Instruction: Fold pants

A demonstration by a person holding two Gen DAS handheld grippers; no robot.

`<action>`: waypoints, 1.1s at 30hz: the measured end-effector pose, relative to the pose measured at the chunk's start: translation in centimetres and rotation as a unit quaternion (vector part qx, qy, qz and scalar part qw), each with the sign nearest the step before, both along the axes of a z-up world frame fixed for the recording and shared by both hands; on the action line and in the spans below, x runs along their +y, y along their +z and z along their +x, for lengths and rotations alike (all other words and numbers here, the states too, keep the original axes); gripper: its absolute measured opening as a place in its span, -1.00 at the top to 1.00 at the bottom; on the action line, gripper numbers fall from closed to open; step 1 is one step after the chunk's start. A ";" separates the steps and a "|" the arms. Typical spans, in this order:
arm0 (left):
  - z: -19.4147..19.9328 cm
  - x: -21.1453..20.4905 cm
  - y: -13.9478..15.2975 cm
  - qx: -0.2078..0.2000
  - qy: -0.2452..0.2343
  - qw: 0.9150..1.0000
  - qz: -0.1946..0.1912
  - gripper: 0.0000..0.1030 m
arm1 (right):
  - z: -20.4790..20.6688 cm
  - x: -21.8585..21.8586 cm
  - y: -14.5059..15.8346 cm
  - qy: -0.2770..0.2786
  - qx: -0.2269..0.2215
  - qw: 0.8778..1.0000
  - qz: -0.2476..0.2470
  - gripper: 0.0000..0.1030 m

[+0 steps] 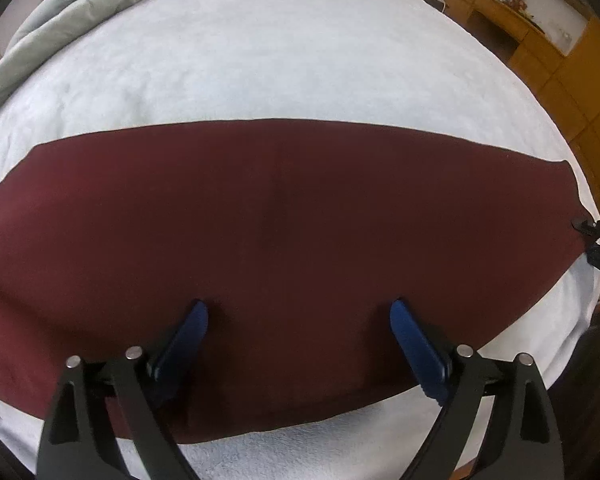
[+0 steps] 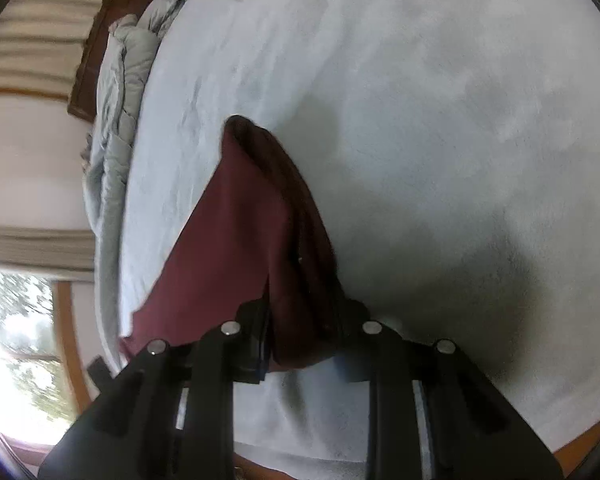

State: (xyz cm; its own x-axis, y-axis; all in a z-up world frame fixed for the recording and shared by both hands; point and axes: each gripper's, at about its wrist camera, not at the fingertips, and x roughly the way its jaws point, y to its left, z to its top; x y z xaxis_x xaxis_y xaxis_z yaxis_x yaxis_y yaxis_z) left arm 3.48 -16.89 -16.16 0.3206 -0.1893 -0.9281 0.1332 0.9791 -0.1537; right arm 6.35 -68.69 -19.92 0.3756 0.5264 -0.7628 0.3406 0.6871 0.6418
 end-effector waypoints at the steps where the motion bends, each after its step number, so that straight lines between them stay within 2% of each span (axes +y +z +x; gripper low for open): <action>1: -0.1 0.3 0.4 0.001 0.008 1.000 -0.016 -0.79 | 0.0 0.0 0.6 0.003 -0.003 1.000 -0.009 0.55; 3: -0.3 1.0 0.3 -0.006 0.013 0.999 -0.041 -0.82 | 0.3 0.4 1.3 -0.001 -0.008 1.000 -0.019 0.53; 4: -0.1 0.9 -0.5 0.006 0.002 1.000 -0.026 -0.78 | 0.6 1.1 1.3 0.001 0.005 0.999 -0.036 0.52; 6: -0.5 0.0 -0.5 -0.001 -0.026 1.000 -0.001 -0.80 | 1.0 2.7 0.8 0.005 0.033 0.997 -0.069 0.51; 7: -0.5 -0.3 -0.2 -0.001 -0.030 1.000 0.005 -0.80 | 1.2 3.5 1.0 0.000 0.033 0.997 -0.070 0.51; 8: -0.5 -0.2 0.2 0.002 -0.024 1.000 -0.005 -0.78 | 1.2 3.5 1.4 -0.007 0.028 0.997 -0.066 0.51; 10: -0.7 1.2 1.5 0.004 0.011 0.998 -0.057 -0.77 | 0.8 3.9 2.9 -0.020 0.004 0.999 -0.048 0.51; 12: -1.0 2.7 2.9 0.001 0.035 0.995 -0.091 -0.77 | 0.6 4.7 4.6 -0.017 -0.018 0.998 -0.053 0.51; 15: -1.9 4.5 5.0 -0.020 0.051 0.993 -0.102 -0.78 | 0.7 6.9 7.6 0.005 -0.051 0.996 -0.075 0.49; 20: -2.7 7.7 6.1 -0.027 0.082 0.988 -0.125 -0.78 | 2.1 14.5 12.2 0.059 -0.110 0.988 -0.088 0.48; 24: -3.8 10.0 5.8 -0.025 0.107 0.984 -0.143 -0.78 | 3.4 21.9 14.6 0.107 -0.144 0.979 -0.100 0.47; 29: -5.2 12.7 5.8 -0.026 0.136 0.976 -0.167 -0.78 | 4.1 30.2 15.6 0.171 -0.163 0.967 -0.100 0.47; 33: -5.3 14.1 5.6 -0.020 0.157 0.970 -0.183 -0.78 | 4.8 36.5 15.0 0.214 -0.155 0.960 -0.088 0.47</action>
